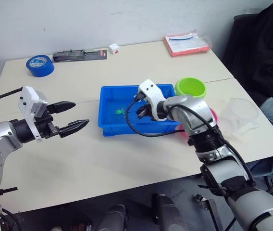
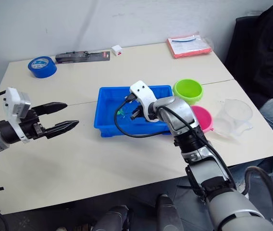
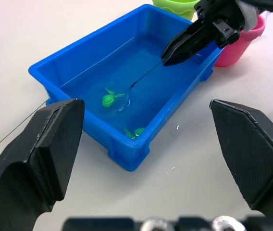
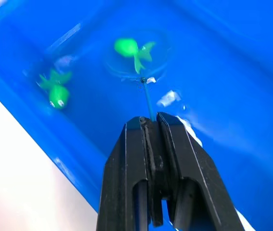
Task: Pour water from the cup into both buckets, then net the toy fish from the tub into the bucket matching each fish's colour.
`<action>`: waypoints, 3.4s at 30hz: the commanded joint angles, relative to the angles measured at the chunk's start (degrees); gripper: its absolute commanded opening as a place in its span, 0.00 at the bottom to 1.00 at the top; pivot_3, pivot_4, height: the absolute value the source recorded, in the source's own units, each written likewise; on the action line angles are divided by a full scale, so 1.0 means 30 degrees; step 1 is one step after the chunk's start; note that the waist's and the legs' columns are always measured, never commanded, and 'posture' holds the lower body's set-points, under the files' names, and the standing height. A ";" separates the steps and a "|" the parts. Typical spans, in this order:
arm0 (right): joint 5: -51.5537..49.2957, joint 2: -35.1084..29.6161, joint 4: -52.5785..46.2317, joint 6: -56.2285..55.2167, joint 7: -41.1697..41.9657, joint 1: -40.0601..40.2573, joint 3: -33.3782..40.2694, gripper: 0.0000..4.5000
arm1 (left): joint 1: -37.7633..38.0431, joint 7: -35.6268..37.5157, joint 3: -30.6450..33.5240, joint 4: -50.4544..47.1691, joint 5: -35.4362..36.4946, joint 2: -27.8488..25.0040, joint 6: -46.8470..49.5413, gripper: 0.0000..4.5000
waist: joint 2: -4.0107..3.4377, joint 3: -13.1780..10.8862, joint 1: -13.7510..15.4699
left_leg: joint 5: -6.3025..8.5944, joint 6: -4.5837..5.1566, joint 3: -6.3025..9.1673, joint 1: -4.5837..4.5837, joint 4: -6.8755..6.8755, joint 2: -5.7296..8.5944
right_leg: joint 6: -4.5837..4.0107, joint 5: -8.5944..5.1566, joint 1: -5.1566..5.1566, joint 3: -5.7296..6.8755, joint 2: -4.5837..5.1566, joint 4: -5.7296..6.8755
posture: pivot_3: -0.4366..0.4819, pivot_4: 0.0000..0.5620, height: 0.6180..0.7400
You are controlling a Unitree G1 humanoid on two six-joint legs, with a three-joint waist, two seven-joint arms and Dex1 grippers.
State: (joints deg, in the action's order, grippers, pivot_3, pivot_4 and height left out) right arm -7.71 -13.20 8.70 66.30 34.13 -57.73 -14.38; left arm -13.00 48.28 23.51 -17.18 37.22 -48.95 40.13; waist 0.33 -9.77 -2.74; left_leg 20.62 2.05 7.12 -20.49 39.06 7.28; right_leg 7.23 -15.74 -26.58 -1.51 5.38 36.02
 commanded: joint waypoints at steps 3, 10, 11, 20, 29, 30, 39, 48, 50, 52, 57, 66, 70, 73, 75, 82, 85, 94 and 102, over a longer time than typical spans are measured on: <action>-0.1541 -0.0446 -0.3308 0.1703 0.0056 -0.0315 0.1797 0.18 | -0.0633 0.0183 0.0049 0.0230 0.0190 -0.0167 -0.0465 1.00 | -0.0001 -0.0001 -0.0029 | 0.0000 0.0000 0.0008 0.0000 0.0000 0.0000 | -0.0001 0.0000 0.0001 0.0002 0.0001 0.0001 | 0.48 0.27 1.00; -0.2761 -0.2012 -0.6455 0.3341 -0.0202 0.0563 0.3237 0.18 | -0.2103 0.0805 -0.1453 0.1615 -0.0211 0.0155 -0.1268 1.00 | -0.0001 0.0000 0.0068 | 0.0000 0.0000 0.0008 0.0000 0.0004 0.0003 | -0.0001 0.0001 0.0004 0.0009 0.0007 0.0003 | 0.48 0.27 1.00; -0.2888 -0.2270 -0.6849 0.3496 -0.0269 0.0719 0.3526 0.18 | -0.2331 0.0910 -0.1734 0.1853 -0.0290 0.0258 -0.1433 1.00 | -0.0001 0.0000 0.0101 | 0.0000 0.0000 0.0008 0.0000 0.0003 0.0003 | -0.0001 0.0001 0.0004 0.0010 0.0006 0.0002 | 0.48 0.27 1.00; -0.3869 -0.4720 -0.9816 0.4946 -0.0865 0.1493 0.6782 0.18 | -0.5604 0.2201 -0.4514 0.4974 -0.1447 0.1773 -0.3408 1.00 | 0.0003 0.0001 0.0368 | 0.0000 0.0001 -0.0006 0.0000 0.0012 0.0005 | -0.0001 0.0001 0.0005 0.0006 0.0009 0.0003 | 0.48 0.27 1.00; -0.3568 -0.8209 -1.0770 0.5383 -0.2081 0.2876 0.9730 0.18 | -0.8240 0.3789 -0.6052 0.8024 -0.2518 0.3079 -0.5041 1.00 | 0.0008 0.0004 0.0414 | -0.0001 0.0004 -0.0012 -0.0002 0.0019 0.0016 | 0.0000 0.0001 0.0007 0.0005 0.0021 0.0005 | 0.48 0.27 1.00; -0.3562 -0.8634 -1.0817 0.5307 -0.2129 0.3195 0.9893 0.18 | -0.8411 0.3957 -0.6123 0.8303 -0.2639 0.3142 -0.5199 1.00 | 0.0008 0.0003 0.0420 | -0.0002 0.0005 -0.0019 -0.0004 0.0019 0.0016 | 0.0000 0.0001 0.0006 -0.0004 0.0022 0.0007 | 0.48 0.27 1.00; -0.2016 -1.1820 -1.0954 0.1270 -0.2922 0.6263 0.8231 0.18 | -0.9416 0.4945 -0.6537 0.9928 -0.3308 0.3595 -0.6055 1.00 | 0.0007 0.0003 0.0438 | -0.0003 0.0008 -0.0040 -0.0005 0.0026 0.0016 | 0.0002 0.0002 -0.0003 -0.0043 0.0021 0.0017 | 0.48 0.27 1.00; 0.4244 -1.5666 -1.0253 -0.7299 -0.3015 0.8657 0.1919 0.18 | -0.9258 0.5081 -0.6397 0.9789 -0.3516 0.3908 -0.6113 1.00 | 0.0007 0.0002 0.0431 | -0.0003 0.0008 -0.0059 -0.0005 0.0025 0.0017 | 0.0004 0.0003 -0.0012 -0.0034 0.0018 0.0011 | 0.48 0.27 1.00; 0.5723 -1.6463 -1.0156 -0.8810 -0.2909 0.9012 0.1158 0.18 | -0.9072 0.5029 -0.6342 0.9580 -0.3477 0.3886 -0.6036 1.00 | 0.0007 0.0003 0.0441 | -0.0003 0.0008 -0.0059 -0.0005 0.0026 0.0018 | 0.0004 0.0003 -0.0010 -0.0034 0.0018 0.0010 | 0.48 0.27 1.00; 0.7613 -1.7261 -0.9955 -1.0457 -0.2885 0.9205 0.0258 0.18 | -0.8931 0.4962 -0.6295 0.9422 -0.3442 0.3881 -0.5968 1.00 | 0.0007 0.0003 0.0451 | -0.0003 0.0009 -0.0063 -0.0005 0.0036 0.0023 | 0.0004 0.0003 -0.0009 -0.0038 0.0019 0.0009 | 0.48 0.27 1.00; 1.1387 -1.8337 -0.9191 -1.3804 -0.2779 0.9690 -0.0795 0.18 | -0.8816 0.4799 -0.6245 0.9222 -0.3385 0.3931 -0.5840 1.00 | 0.0007 0.0003 0.0462 | -0.0002 0.0007 -0.0063 -0.0004 0.0037 0.0018 | 0.0004 0.0003 -0.0012 -0.0038 0.0011 0.0004 | 0.48 0.27 1.00; 1.4326 -1.7456 -0.8472 -1.6229 -0.2166 1.0034 0.0286 0.18 | -0.8589 0.4573 -0.6218 0.8778 -0.3246 0.3991 -0.5500 1.00 | 0.0007 0.0003 0.0460 | -0.0003 0.0008 -0.0070 -0.0004 0.0037 0.0016 | 0.0004 0.0002 -0.0013 -0.0045 0.0006 0.0006 | 0.48 0.27 1.00; 1.1248 -1.4671 -0.9073 -1.3676 0.0051 0.7903 0.2160 0.18 | -0.8198 0.4443 -0.5860 0.8401 -0.3037 0.3619 -0.4981 1.00 | 0.0006 0.0002 0.0341 | -0.0003 0.0008 -0.0080 -0.0003 0.0039 0.0014 | 0.0004 0.0003 -0.0018 -0.0059 0.0005 0.0004 | 0.48 0.27 1.00; 0.8277 -1.2532 -0.9626 -1.0688 0.2516 0.6343 0.3020 0.18 | -0.7705 0.4313 -0.5385 0.7750 -0.2766 0.3106 -0.4223 1.00 | 0.0006 0.0002 0.0391 | -0.0002 0.0006 -0.0078 0.0000 0.0039 -0.0005 | 0.0004 0.0003 -0.0018 -0.0060 -0.0006 0.0003 | 0.48 0.27 1.00; 0.6638 -1.1502 -0.9536 -0.8631 0.3923 0.5495 0.3034 0.18 | -0.7367 0.4127 -0.5041 0.7329 -0.2655 0.2748 -0.3852 1.00 | 0.0010 0.0004 0.0372 | 0.0002 -0.0002 -0.0034 -0.0001 0.0037 -0.0026 | 0.0003 0.0003 0.0000 -0.0059 -0.0017 0.0004 | 0.48 0.27 1.00; 0.4445 -0.9333 -0.7777 -0.6960 0.6962 0.2689 -0.0199 0.18 | -0.5617 0.3463 -0.3392 0.5138 -0.2057 0.0702 -0.1547 1.00 | 0.0009 0.0003 0.0388 | 0.0002 0.0000 -0.0029 -0.0001 0.0041 -0.0009 | 0.0003 0.0003 0.0008 -0.0058 -0.0002 0.0009 | 0.48 0.27 1.00; 0.4559 -0.8977 -0.6727 -0.7678 0.7374 0.2001 -0.1384 0.18 | -0.4692 0.3507 -0.2640 0.4414 -0.1733 -0.0200 -0.0845 1.00 | 0.0009 0.0003 0.0377 | 0.0002 0.0000 -0.0028 -0.0001 0.0033 -0.0009 | 0.0003 0.0003 0.0005 -0.0056 -0.0001 0.0009 | 0.48 0.27 1.00; 0.4932 -0.7671 -0.4043 -0.9928 0.8270 0.0725 -0.3784 0.18 | -0.1422 0.3390 -0.0065 0.1930 -0.0116 -0.1800 0.1443 1.00 | 0.0007 0.0002 0.0296 | 0.0003 0.0000 -0.0028 -0.0001 0.0010 -0.0007 | 0.0001 0.0002 -0.0003 -0.0041 -0.0001 0.0001 | 0.48 0.27 1.00; 0.5712 -0.6705 -0.2287 -1.1727 0.9008 0.0313 -0.5235 0.18 | 0.0831 0.2110 0.1569 -0.0520 0.0993 -0.1521 0.2592 1.00 | 0.0005 0.0001 0.0350 | 0.0003 -0.0002 -0.0024 -0.0001 0.0016 -0.0010 | -0.0001 0.0001 0.0002 -0.0041 -0.0001 -0.0006 | 0.48 0.27 1.00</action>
State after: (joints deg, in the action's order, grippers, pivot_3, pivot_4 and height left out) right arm 8.53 -33.45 2.22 32.76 60.58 -55.63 -29.57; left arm -11.02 55.35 25.74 -16.29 38.66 -53.12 47.63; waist 0.35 -9.77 -1.69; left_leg 20.63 2.05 7.05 -20.49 39.11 7.25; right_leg 7.23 -15.73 -26.57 -1.64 5.37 36.00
